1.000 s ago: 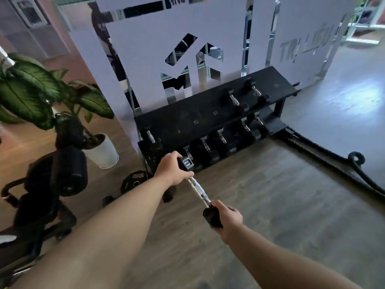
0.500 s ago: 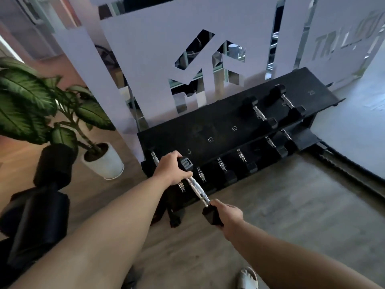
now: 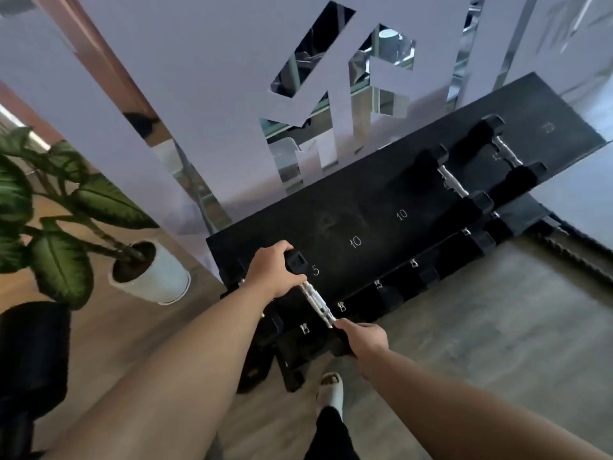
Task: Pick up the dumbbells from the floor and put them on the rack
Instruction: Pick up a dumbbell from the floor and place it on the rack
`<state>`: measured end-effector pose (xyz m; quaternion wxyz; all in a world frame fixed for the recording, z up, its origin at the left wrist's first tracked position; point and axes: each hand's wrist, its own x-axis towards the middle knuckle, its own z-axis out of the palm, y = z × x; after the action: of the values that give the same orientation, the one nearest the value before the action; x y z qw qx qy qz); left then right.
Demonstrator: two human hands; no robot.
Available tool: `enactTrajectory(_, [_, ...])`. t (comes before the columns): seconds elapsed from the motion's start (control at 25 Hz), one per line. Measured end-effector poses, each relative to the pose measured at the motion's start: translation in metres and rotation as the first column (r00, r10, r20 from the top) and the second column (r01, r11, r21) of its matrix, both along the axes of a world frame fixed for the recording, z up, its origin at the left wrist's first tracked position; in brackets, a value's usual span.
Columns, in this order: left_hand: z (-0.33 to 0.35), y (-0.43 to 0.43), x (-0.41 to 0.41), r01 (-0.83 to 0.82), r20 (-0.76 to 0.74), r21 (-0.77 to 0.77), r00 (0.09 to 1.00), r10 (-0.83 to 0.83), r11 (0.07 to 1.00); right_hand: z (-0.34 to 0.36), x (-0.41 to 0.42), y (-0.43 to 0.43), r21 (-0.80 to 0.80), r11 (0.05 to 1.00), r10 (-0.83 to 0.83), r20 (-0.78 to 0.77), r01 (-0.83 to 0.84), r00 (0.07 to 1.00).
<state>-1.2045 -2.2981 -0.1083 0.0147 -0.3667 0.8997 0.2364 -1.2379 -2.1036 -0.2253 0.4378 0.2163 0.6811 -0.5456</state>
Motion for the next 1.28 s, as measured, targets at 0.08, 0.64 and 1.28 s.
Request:
enactTrajectory(0.08, [-0.02,-0.046,-0.032,0.05,0.04,0.025,0.998,-0.051,0.998,-0.035,-0.021,-0.044,0.049,0.997,-0.056,0.001,0.056,0.998])
enactTrajectory(0.64, [-0.151,-0.161,-0.152,0.105,0.198,0.082,0.973,-0.12,0.991,-0.099,-0.112,-0.162,0.37,0.928,0.056,-0.051,-0.033,0.997])
enactTrajectory(1.28, [-0.163,-0.222,-0.054,0.257,0.401,0.082,0.876,-0.268,0.963,-0.1,-0.07,-0.166,0.422,0.697,0.698,-0.216,-0.579,0.683])
